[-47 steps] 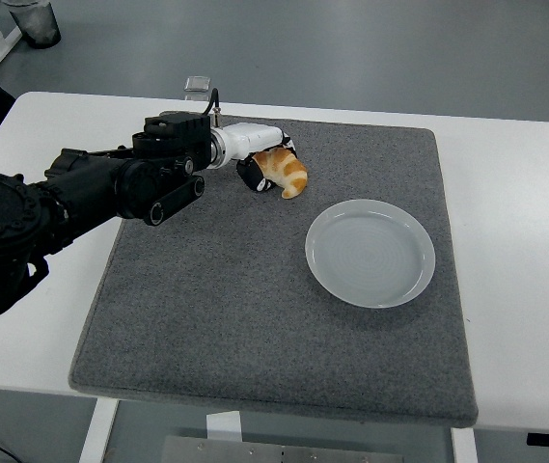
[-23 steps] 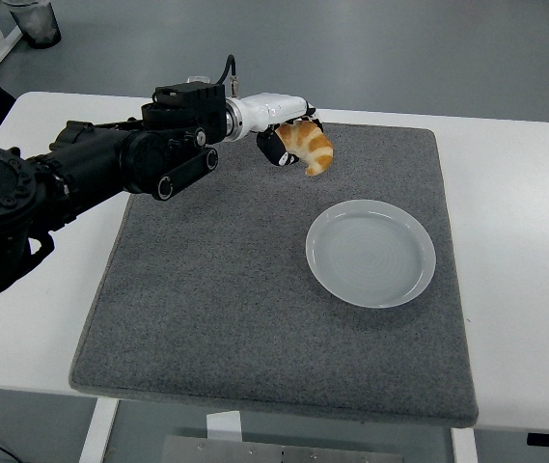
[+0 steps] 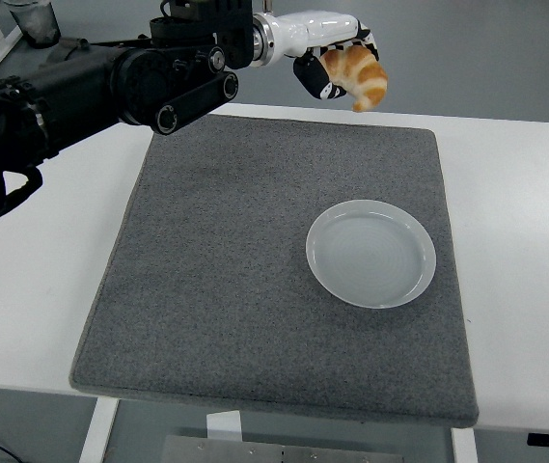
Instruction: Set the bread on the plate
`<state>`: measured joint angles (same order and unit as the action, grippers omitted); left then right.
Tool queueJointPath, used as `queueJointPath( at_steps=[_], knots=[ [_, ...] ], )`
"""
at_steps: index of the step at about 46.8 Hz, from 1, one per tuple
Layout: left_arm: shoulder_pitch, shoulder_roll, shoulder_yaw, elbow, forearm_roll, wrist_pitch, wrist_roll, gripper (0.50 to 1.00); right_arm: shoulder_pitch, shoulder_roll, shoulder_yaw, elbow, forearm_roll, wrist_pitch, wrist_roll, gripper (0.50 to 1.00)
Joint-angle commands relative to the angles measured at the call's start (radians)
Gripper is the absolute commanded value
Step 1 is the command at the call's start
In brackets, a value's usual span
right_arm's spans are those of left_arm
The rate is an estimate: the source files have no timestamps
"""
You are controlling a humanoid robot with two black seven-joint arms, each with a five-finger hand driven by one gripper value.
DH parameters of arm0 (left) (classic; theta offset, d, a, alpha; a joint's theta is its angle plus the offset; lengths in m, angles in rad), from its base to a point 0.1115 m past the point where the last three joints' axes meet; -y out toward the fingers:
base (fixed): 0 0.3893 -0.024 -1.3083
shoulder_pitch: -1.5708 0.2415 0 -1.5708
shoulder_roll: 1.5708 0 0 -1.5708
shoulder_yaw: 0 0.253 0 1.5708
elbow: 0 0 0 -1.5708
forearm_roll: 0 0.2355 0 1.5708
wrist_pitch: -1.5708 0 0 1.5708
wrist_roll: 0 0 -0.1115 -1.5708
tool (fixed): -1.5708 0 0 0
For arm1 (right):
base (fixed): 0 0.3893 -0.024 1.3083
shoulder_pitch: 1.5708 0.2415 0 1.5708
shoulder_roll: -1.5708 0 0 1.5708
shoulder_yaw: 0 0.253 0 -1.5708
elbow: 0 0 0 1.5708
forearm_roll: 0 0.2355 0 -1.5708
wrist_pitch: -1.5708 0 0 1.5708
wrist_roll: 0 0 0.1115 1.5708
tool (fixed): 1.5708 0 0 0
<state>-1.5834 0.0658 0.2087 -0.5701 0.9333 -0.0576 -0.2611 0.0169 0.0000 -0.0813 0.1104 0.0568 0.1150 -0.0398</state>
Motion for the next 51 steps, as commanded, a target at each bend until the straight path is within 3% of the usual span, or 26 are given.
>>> queueJointPath(
  at_steps=[1, 14, 32, 39, 51],
  knots=[
    [-0.026, 0.012, 0.000, -0.036, -0.014, -0.004, -0.004, 0.500, 0.000, 0.000, 0.000, 0.000, 0.000, 0.000, 0.000, 0.952],
    [-0.070, 0.017, 0.000, -0.148, -0.022, -0.002, -0.044, 0.500, 0.000, 0.000, 0.000, 0.000, 0.000, 0.000, 0.000, 0.952],
    [-0.092, 0.014, 0.008, -0.289, 0.001, -0.004, -0.179, 0.500, 0.000, 0.000, 0.000, 0.000, 0.000, 0.000, 0.000, 0.952],
    [-0.079, 0.008, 0.015, -0.303, 0.028, -0.004, -0.216, 0.500, 0.000, 0.000, 0.000, 0.000, 0.000, 0.000, 0.000, 0.952],
    [-0.015, -0.001, 0.018, -0.289, 0.137, -0.004, -0.227, 0.500, 0.000, 0.000, 0.000, 0.000, 0.000, 0.000, 0.000, 0.952]
  ],
)
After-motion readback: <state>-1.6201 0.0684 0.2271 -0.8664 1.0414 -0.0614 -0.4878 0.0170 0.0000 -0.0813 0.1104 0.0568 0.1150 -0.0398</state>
